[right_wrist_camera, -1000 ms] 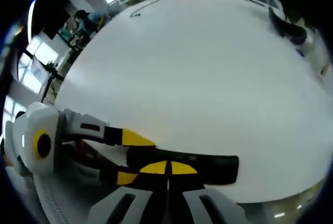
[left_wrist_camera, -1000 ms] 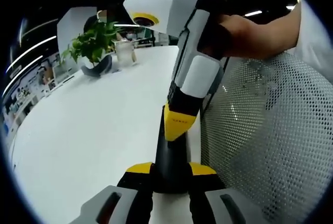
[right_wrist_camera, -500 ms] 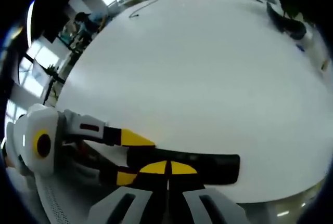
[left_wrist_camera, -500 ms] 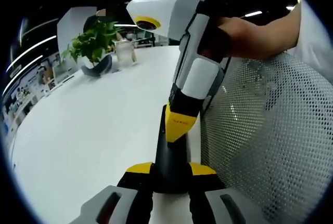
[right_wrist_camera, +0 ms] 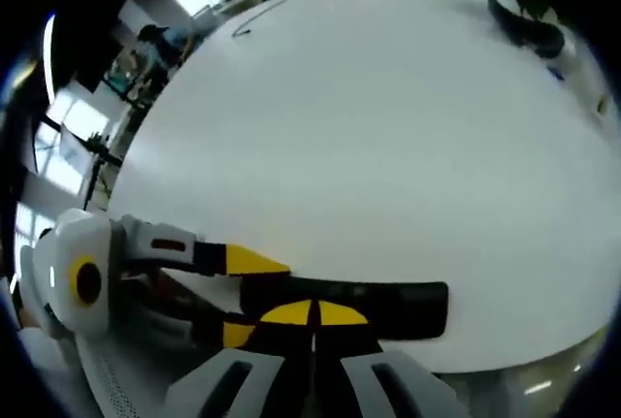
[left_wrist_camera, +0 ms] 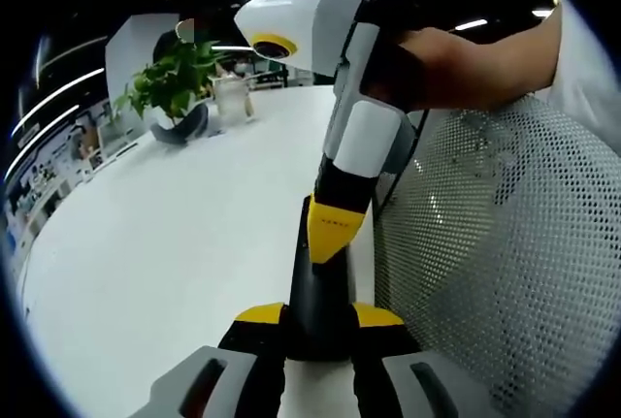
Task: Press the specified remote control buttons in sequence, fully releasing each button before pressing the next.
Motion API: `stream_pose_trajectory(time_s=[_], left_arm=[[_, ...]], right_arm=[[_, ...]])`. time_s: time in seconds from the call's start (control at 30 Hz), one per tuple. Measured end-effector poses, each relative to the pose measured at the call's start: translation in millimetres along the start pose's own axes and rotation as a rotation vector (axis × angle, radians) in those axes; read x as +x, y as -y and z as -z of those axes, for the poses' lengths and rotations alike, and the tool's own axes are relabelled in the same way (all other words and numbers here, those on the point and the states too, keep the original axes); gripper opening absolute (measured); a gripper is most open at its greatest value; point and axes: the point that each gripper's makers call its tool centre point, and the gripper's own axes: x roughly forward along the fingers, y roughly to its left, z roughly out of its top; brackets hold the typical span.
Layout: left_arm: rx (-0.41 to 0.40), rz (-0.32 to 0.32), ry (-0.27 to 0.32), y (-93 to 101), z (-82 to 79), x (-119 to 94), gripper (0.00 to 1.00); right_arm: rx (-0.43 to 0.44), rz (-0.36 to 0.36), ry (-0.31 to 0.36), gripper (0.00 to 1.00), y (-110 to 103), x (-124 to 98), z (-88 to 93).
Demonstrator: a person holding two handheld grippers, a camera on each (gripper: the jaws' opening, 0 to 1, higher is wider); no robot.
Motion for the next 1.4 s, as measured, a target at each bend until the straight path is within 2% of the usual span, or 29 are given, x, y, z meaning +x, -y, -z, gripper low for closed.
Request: stream_pose_trajectory(time_s=[0.3, 0.67, 0.9, 1.17, 1.27, 1.4], left_arm=[[-0.001, 0.000, 0.000, -0.5, 0.0, 0.4, 0.24], [-0.018, -0.004, -0.001, -0.7, 0.0, 0.7, 0.24], [-0.040, -0.008, -0.006, -1.2, 0.2, 1.1, 0.24], [-0.045, -0.009, -0.006, -1.5, 0.4, 1.3, 0.24], [-0.046, -0.009, -0.006, -1.4, 0.4, 1.2, 0.24], [-0.054, -0.010, -0.007, -1.4, 0.3, 1.1, 0.24]], right_arm=[[-0.003, -0.031, 0.006, 0.00, -7.0, 2.2, -1.0], [-0.070, -0.007, -0.017, 0.00, -7.5, 7.0, 2.8], [-0.041, -0.023, -0.008, 0.00, -6.3, 7.6, 2.5], [-0.102, 0.006, -0.003, 0.00, -8.1, 8.1, 3.2], [-0.102, 0.016, -0.026, 0.00, -7.1, 9.4, 2.0], [-0.046, 0.026, -0.111, 0.00, -5.9, 9.9, 2.4]])
